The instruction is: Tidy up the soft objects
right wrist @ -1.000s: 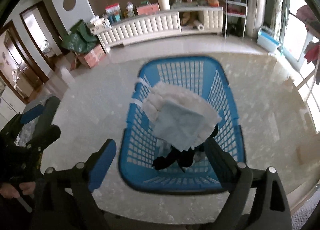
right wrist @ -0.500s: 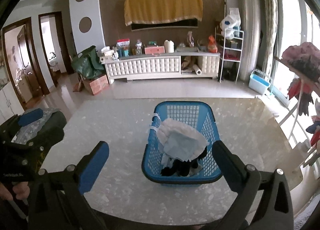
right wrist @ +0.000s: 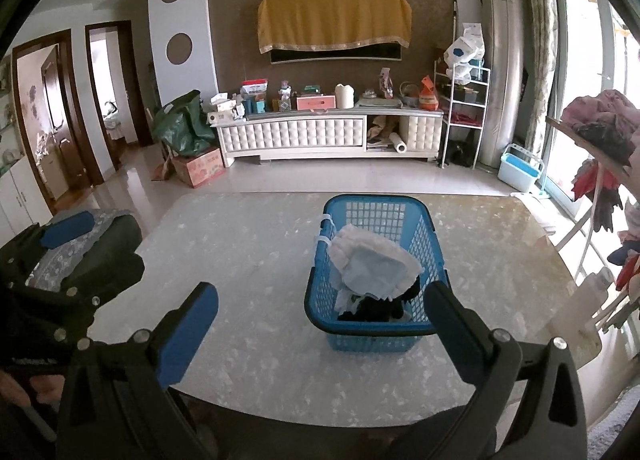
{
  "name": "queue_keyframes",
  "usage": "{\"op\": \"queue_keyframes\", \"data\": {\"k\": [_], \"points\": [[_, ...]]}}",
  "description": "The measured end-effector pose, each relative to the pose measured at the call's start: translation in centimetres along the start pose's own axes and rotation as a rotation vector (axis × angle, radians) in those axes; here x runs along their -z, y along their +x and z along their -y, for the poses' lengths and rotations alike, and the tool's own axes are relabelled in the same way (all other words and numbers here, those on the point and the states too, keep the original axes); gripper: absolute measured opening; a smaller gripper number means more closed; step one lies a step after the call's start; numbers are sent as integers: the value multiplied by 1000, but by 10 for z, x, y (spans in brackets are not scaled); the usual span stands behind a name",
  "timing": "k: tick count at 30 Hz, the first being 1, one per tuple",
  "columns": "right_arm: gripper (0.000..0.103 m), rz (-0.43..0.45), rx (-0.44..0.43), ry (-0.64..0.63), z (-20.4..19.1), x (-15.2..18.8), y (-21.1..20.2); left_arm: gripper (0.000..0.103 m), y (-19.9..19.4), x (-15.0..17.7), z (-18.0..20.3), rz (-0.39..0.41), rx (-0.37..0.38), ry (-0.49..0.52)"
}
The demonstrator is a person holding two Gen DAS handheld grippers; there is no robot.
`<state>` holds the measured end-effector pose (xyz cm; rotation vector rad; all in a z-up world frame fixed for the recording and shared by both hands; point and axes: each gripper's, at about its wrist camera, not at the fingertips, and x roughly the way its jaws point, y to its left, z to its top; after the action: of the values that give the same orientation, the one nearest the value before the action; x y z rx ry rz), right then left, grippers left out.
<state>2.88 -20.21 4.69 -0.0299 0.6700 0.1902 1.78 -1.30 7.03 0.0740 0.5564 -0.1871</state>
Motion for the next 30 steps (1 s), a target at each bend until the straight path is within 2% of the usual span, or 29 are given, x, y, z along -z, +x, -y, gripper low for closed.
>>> {"op": "queue_keyframes", "data": {"k": [19, 30], "points": [[103, 30, -19, 2, -6, 12, -9, 103, -12, 6, 4, 20, -10, -2], [103, 18, -21, -5, -11, 15, -10, 103, -13, 11, 4, 12, -20, -17]]}}
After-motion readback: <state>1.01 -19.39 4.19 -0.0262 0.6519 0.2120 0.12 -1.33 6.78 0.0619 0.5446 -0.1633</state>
